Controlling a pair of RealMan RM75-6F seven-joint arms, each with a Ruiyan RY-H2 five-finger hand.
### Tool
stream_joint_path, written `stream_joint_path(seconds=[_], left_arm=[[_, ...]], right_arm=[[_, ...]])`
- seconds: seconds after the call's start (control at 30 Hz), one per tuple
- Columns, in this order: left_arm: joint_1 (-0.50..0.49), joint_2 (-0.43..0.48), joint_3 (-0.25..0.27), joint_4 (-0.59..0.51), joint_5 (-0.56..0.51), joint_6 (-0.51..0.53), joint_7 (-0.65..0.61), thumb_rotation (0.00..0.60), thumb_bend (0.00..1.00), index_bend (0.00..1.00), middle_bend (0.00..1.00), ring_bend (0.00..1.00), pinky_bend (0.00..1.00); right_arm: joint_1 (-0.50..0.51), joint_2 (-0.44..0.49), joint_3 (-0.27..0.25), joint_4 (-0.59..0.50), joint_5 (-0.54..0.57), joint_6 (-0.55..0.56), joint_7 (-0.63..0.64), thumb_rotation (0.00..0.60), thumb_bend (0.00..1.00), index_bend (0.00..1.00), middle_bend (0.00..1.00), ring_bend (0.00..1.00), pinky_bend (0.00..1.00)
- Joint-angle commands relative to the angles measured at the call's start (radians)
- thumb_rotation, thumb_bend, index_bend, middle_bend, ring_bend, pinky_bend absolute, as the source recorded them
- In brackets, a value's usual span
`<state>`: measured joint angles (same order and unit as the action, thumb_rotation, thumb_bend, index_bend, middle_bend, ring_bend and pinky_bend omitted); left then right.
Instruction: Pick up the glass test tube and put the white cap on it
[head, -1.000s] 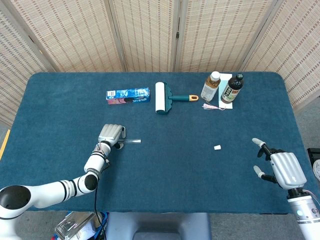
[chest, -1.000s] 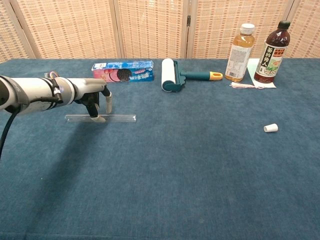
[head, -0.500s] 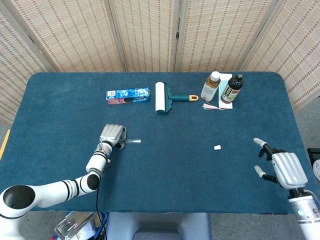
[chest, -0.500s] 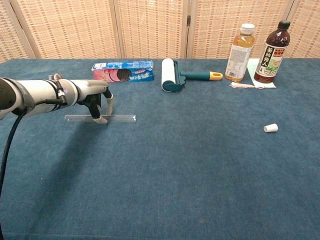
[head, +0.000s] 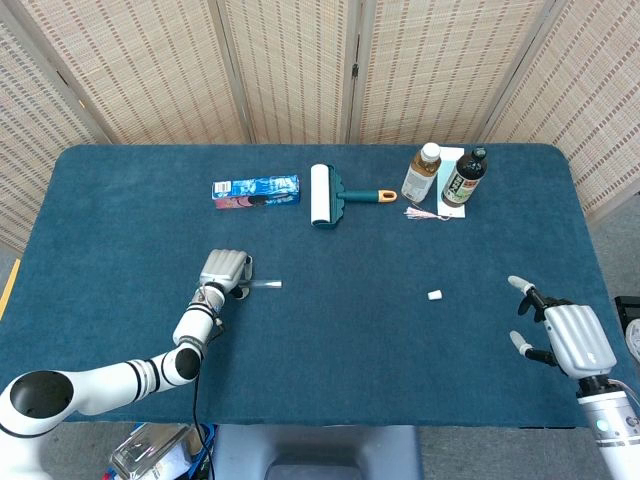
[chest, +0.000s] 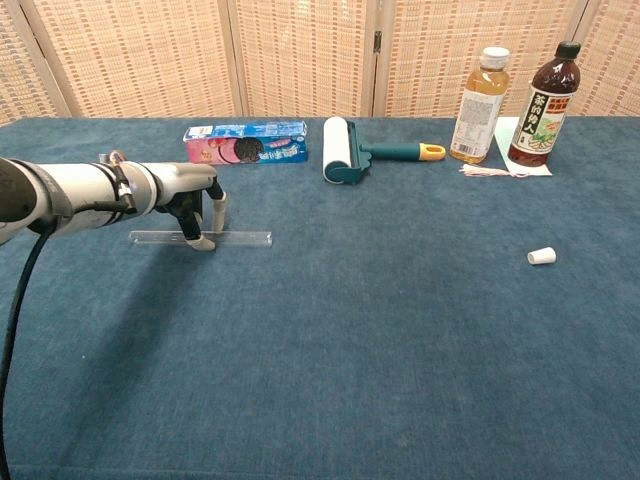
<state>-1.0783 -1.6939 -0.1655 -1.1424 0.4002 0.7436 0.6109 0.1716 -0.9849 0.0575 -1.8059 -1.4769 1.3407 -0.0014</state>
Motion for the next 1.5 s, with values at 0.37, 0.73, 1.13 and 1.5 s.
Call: stream_joint_path(seconds=[0.37,0.73,1.13,1.5], left_arm=[[0.048,0.060,-0.020,-0.073,0.110,0.035,-0.090,0.600,0.43,0.64,1.00,1.00,1.00],[0.155,0.252,-0.043,-0.330,0.253,0.100,-0.233,0.600,0.44,0.66,1.00,1.00,1.00],[0.242,0.388,-0.027,-0.530,0.409,0.198,-0.300,0.600,0.45,0.67,1.00,1.00,1.00],[0.300,0.454,0.000,-0.650,0.517,0.272,-0.303,0.600,0.45,0.67,1.00,1.00,1.00]], right_arm=[[-0.008,0.004,0.005,0.000,0.007,0.018,0.000,0.600,0.27,0.15,0.47,0.51,0.52],[0.012,0.016,0.023,-0.022,0.026,0.003,-0.071,0.600,0.68,0.17,0.70,0.80,0.92],[0.108,0.003,0.038,-0.004,0.182,-0.212,-0.109,0.600,1.00,0.29,1.00,1.00,1.00],[0.263,-0.136,0.058,0.149,0.414,-0.450,-0.218,0.600,1.00,0.30,1.00,1.00,1.00]])
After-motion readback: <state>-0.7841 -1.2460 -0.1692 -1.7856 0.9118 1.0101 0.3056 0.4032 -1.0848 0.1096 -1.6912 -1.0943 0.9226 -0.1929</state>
